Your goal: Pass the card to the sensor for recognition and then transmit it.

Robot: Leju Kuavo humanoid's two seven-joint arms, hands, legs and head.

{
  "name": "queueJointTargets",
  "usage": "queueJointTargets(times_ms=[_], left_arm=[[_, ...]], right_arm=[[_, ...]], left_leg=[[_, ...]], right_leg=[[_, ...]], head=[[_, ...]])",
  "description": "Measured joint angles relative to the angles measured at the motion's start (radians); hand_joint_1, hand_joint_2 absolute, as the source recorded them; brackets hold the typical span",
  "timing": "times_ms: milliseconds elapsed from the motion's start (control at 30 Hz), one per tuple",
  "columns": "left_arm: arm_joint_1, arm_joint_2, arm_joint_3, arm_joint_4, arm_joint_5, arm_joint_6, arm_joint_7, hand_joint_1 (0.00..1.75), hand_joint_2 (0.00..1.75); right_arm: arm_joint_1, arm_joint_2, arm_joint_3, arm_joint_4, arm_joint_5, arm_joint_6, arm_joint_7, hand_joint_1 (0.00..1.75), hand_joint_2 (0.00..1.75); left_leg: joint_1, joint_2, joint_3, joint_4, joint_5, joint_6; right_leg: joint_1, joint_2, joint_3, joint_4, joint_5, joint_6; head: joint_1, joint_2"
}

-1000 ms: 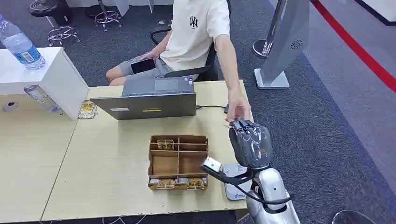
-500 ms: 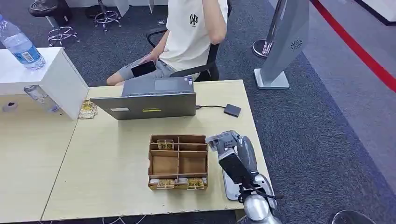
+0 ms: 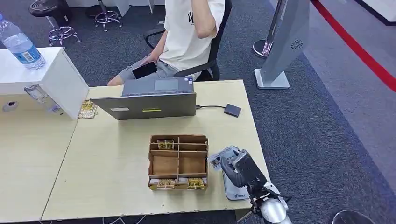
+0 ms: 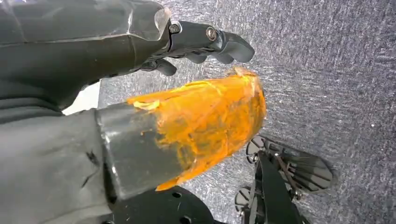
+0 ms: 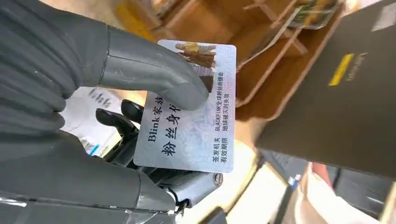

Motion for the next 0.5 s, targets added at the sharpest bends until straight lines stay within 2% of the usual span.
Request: queueJointTargets(times_ms=[267, 500], left_arm=[[0.004, 0.0, 0.029, 0.0, 0.016, 0.0, -0.012, 0.0, 0.0], [0.005, -0.002, 0.041, 0.0, 0.016, -0.001, -0.001, 0.0, 0.0]], right_arm=[[-0.024, -0.111, -0.071, 0.043, 0.112, 0.032, 0.047, 1.75, 1.75], [-0.048, -0.166, -0.087, 0.105, 0.189, 0.089, 0.073, 1.75, 1.75]], left_leg=[[0.0, 0.0, 0.0, 0.0, 0.0, 0.0], [0.0, 0.0, 0.0, 0.0, 0.0, 0.0]], right_leg=[[0.0, 0.0, 0.0, 0.0, 0.0, 0.0], [0.0, 0.0, 0.0, 0.0, 0.0, 0.0]], head=[[0.0, 0.0], [0.0, 0.0]])
